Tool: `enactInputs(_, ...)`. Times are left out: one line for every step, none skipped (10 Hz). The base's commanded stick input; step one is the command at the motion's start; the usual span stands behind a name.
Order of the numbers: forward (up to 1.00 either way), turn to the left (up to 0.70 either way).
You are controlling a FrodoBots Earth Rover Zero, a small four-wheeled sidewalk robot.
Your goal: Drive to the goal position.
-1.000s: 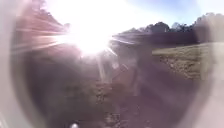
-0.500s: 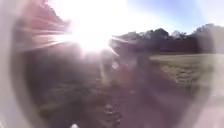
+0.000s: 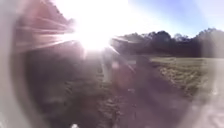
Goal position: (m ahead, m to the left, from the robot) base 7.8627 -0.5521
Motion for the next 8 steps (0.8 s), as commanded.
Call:
enactInputs(0.00, -0.85)
enactInputs(0.00, -0.85)
enactInputs(0.00, -0.85)
enactInputs(0.00, -0.85)
enactInputs(0.00, -0.85)
enactInputs(0.00, -0.85)
enactInputs(0.00, -0.79)
enactInputs(0.00, -0.51)
